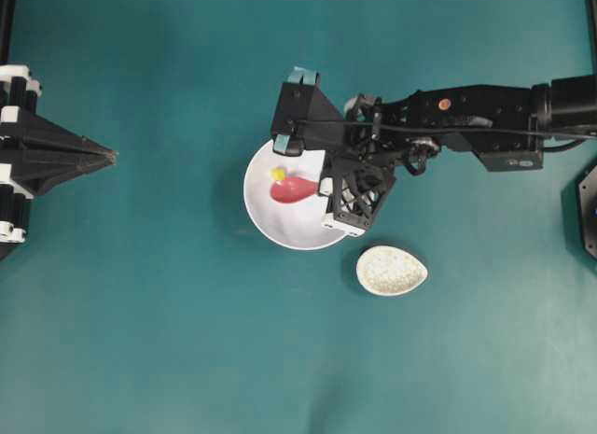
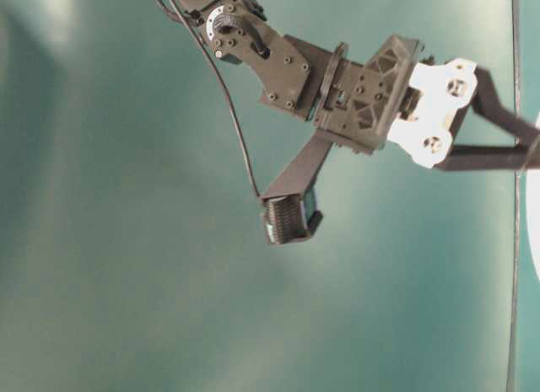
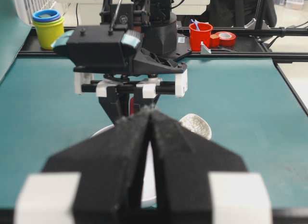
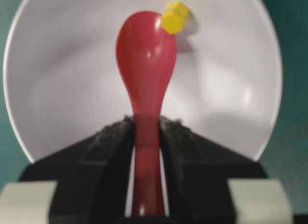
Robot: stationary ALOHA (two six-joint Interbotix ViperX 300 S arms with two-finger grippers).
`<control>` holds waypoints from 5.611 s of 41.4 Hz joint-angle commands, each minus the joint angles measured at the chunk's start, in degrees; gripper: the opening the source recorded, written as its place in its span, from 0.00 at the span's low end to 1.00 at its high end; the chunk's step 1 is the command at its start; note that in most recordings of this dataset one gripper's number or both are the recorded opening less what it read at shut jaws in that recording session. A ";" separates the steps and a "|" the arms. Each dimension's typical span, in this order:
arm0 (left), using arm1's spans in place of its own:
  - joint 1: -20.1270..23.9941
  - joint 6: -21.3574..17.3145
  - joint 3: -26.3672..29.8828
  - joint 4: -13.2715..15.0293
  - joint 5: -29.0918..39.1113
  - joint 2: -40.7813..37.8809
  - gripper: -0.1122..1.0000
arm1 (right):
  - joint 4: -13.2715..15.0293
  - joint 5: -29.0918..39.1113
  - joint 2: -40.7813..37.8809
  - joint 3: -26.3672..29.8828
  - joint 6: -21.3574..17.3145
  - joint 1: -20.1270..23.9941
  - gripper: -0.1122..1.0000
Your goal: Scoop the yellow hexagonal prism block from the bowl with a spoon using the right arm.
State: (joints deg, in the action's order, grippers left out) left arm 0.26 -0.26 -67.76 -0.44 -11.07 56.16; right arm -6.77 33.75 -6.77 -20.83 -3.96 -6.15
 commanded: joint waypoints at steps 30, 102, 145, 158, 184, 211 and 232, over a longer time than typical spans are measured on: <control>0.09 -0.09 1.41 -0.09 -0.26 -0.26 0.10 | 0.97 -1.93 4.66 0.35 -0.44 0.70 0.32; 0.09 -0.18 1.41 -0.18 -0.26 -0.26 0.10 | 4.57 5.80 2.72 -0.88 -5.10 0.70 0.32; 0.09 -0.26 1.41 -0.09 -0.26 -0.26 0.10 | 7.73 7.91 13.10 0.09 -7.82 0.79 0.32; 0.09 -0.26 1.41 -0.18 -0.26 -0.26 0.10 | 7.29 26.10 11.60 3.78 -14.85 0.79 0.32; 0.09 -0.26 1.41 -0.09 -0.26 -0.26 0.10 | 5.36 29.79 1.14 11.43 -14.41 1.14 0.32; 0.09 -0.26 1.41 -0.18 -0.26 -0.26 0.10 | 5.45 23.38 -3.69 11.16 -13.71 2.02 0.32; 0.09 -0.26 1.41 -0.18 -0.26 -0.26 0.10 | 8.00 13.18 -3.96 11.25 -11.16 2.02 0.32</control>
State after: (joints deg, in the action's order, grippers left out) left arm 0.26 -0.44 -67.76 -0.44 -11.16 56.16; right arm 0.62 47.55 -11.87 -10.72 -15.21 -4.13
